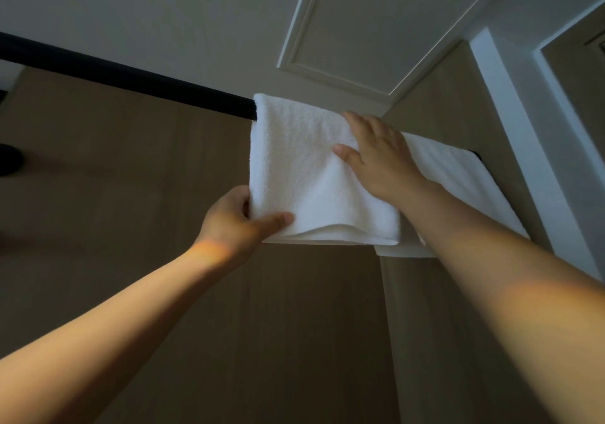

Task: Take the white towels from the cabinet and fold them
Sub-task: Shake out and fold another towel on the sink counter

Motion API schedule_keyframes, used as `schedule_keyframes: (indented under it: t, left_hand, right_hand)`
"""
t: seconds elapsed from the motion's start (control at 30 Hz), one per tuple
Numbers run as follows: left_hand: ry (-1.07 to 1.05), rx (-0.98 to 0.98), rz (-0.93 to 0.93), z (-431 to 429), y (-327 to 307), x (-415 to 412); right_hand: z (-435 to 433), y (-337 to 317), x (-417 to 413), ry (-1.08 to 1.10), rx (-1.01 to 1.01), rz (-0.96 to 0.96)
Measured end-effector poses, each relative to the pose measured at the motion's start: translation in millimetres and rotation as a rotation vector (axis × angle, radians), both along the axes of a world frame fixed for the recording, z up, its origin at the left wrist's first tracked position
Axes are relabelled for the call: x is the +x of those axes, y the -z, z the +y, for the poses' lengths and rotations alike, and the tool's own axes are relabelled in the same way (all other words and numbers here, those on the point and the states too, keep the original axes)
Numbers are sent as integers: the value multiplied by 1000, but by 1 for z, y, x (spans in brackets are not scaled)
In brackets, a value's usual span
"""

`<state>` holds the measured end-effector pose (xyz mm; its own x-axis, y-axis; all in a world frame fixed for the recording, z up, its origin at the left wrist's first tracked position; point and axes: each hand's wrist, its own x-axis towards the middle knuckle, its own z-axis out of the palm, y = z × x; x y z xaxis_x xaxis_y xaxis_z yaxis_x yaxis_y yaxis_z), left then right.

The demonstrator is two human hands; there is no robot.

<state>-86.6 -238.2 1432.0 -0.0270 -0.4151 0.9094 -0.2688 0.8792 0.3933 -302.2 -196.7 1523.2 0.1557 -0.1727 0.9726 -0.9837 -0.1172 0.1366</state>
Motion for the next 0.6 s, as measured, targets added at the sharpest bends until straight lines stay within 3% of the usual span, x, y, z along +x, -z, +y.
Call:
schedule_keyframes:
  t: [0.17, 0.3, 0.6]
  left_hand:
    - [-17, 26, -6, 2, 1, 2]
    - [22, 97, -63, 8, 16, 13]
    - [-206, 206, -622, -5, 125, 23]
  right_hand:
    - [12, 13, 2, -39, -10, -60]
    - [35, 71, 13, -149, -65, -28]
    - [37, 226, 5, -170, 371, 54]
